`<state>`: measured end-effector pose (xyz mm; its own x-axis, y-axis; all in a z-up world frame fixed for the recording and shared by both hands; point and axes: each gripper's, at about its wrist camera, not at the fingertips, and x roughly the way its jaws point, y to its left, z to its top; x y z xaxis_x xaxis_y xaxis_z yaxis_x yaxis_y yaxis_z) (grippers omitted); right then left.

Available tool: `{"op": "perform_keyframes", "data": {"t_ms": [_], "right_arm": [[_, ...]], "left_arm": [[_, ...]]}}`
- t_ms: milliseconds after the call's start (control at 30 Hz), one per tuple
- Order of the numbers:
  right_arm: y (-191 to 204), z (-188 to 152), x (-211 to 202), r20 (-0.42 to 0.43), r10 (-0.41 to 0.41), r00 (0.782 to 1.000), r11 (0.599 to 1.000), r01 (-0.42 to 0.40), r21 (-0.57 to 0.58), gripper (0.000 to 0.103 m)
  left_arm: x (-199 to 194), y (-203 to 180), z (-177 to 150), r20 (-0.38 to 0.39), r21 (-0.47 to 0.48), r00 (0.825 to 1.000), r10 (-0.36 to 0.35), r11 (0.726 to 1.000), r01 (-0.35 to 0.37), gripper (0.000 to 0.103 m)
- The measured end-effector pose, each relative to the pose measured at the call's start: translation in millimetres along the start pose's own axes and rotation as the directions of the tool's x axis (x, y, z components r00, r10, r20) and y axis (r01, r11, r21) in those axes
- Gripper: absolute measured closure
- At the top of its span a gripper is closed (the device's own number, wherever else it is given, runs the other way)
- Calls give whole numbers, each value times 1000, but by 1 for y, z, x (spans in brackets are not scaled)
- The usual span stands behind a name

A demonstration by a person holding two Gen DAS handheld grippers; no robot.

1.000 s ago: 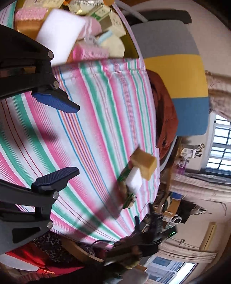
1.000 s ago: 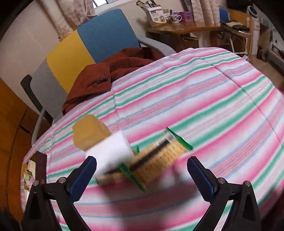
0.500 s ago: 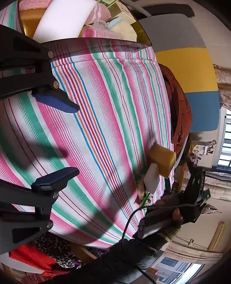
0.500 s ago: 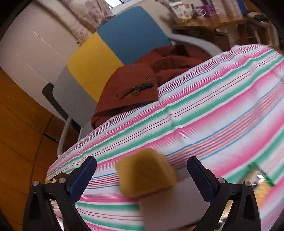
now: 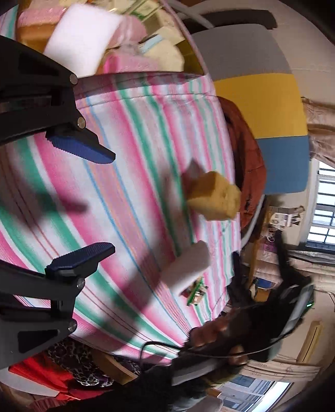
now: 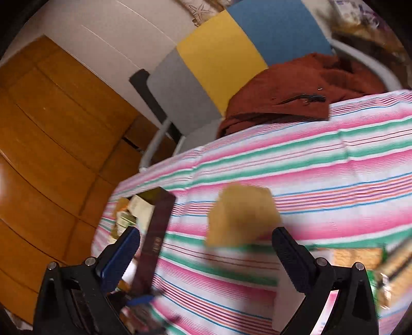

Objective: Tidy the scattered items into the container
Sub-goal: 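Grasp the yellow sponge with the left tool while the right tool grasps another white sponge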

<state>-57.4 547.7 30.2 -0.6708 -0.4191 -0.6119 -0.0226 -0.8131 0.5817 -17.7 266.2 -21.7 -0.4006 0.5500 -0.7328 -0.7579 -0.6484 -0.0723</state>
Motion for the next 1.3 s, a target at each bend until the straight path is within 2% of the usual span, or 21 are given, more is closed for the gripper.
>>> {"op": "perform_keyframes", "data": {"t_ms": [67, 233, 400, 567, 667, 767, 833, 900, 1067, 1200, 1300], "right_arm": [[-7, -7, -7, 1, -81, 997, 997, 81, -19, 0], [-33, -24, -20, -4, -218, 976, 976, 218, -23, 0], [-49, -30, -37, -6, -288, 958, 957, 288, -41, 0], [-33, -41, -27, -15, -324, 946, 932, 316, -178, 0], [-25, -46, -17, -18, -364, 931, 903, 348, -250, 1], [-20, -47, -16, 9, -390, 921, 881, 376, -288, 6], [-18, -47, -19, 26, -388, 921, 877, 378, -297, 7], [-15, -48, -20, 24, -364, 931, 886, 354, -301, 7], [-5, -57, -7, -16, -354, 935, 872, 324, -366, 8], [1, -67, 7, -25, -399, 916, 832, 351, -430, 19], [-2, -71, 16, -53, -419, 906, 822, 354, -445, 22]], "left_arm": [[0, 0, 11, 6, 21, 1000, 22, 1000, -22, 38], [7, 9, 44, -2, 6, 1000, 9, 1000, -9, 38], [19, 5, 74, 20, 60, 999, 41, 997, -42, 37], [51, 2, 102, -39, 107, 997, -65, 992, 69, 35], [63, -6, 114, -40, 174, 997, -63, 982, 69, 26], [77, -9, 125, -51, 207, 997, -64, 976, 73, 26], [86, -10, 131, -52, 231, 997, -54, 971, 65, 26], [94, -11, 134, -53, 253, 997, -56, 965, 68, 26], [110, -7, 140, -53, 291, 998, -47, 955, 60, 26], [126, -6, 145, -85, 308, 995, -52, 948, 76, 26], [136, -5, 148, -106, 299, 993, -58, 950, 88, 27]]}}
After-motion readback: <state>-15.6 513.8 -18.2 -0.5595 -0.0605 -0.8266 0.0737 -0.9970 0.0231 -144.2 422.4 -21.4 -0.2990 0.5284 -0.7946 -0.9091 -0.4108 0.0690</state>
